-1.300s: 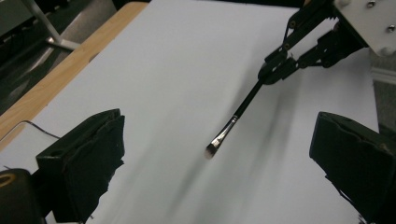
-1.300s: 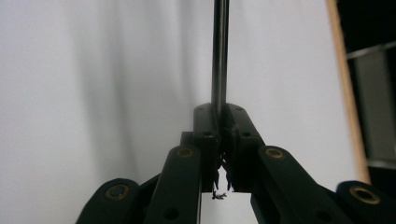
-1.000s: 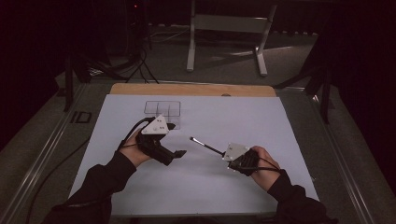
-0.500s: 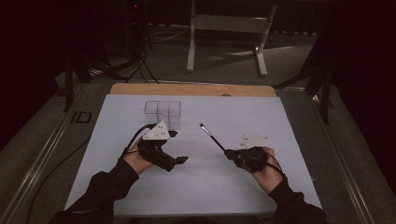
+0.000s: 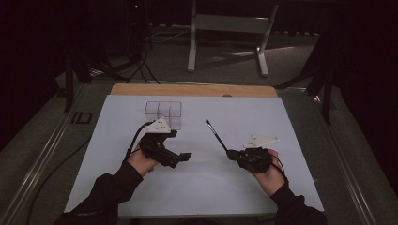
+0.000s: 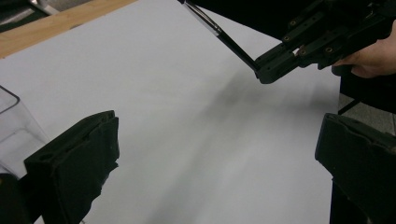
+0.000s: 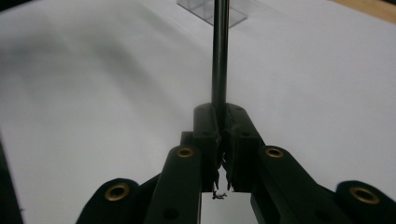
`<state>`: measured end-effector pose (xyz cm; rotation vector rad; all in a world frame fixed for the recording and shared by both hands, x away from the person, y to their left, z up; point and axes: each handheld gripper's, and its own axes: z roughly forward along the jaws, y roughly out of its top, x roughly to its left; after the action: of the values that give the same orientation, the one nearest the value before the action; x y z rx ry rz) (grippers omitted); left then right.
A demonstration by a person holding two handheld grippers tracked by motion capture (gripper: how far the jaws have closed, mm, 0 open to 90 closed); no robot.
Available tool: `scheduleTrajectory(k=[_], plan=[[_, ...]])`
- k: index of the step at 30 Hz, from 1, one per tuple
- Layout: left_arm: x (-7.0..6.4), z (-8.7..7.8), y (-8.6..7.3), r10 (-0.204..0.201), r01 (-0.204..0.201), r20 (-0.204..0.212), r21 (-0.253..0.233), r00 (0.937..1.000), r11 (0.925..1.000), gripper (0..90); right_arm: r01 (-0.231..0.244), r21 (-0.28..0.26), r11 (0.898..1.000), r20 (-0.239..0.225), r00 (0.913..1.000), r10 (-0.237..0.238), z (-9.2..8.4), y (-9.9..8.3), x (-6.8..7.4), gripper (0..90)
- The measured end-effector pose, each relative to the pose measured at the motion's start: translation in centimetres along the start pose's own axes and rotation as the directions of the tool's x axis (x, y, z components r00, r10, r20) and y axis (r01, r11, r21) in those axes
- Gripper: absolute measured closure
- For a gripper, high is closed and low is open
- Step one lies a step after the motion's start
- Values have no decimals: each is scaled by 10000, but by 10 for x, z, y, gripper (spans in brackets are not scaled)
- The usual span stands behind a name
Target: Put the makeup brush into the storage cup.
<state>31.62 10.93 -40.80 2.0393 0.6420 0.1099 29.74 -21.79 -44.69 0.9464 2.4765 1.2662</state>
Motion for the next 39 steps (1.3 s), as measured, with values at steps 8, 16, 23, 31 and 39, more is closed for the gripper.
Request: scheduleTrajectory(k=[8, 16, 23, 31, 39], plan=[[-2, 7, -1, -4, 5, 21, -318, 10000, 9995, 11, -1377, -265, 9901, -558, 9891, 1361, 8, -9, -9, 847], [-4, 18, 4, -389, 374, -244, -596, 9989, 9975, 12, -1115, -346, 9932, -185, 9937, 1109, 7, -9, -8, 847], [-5, 26, 18, -913, 916, 79, -1009, 9958, 9907, 25, -895, -390, 9952, -129, 9959, 890, 7, -7, -6, 847], [4, 45, 24, -1909, 2005, 723, -1648, 9789, 9657, 140, -755, -548, 9956, 17, 9971, 757, 3, -6, -7, 847], [10, 61, 25, -2812, 2921, 829, -1869, 9561, 9380, 179, -690, -528, 9962, -5, 9976, 691, 4, -5, -5, 847]])
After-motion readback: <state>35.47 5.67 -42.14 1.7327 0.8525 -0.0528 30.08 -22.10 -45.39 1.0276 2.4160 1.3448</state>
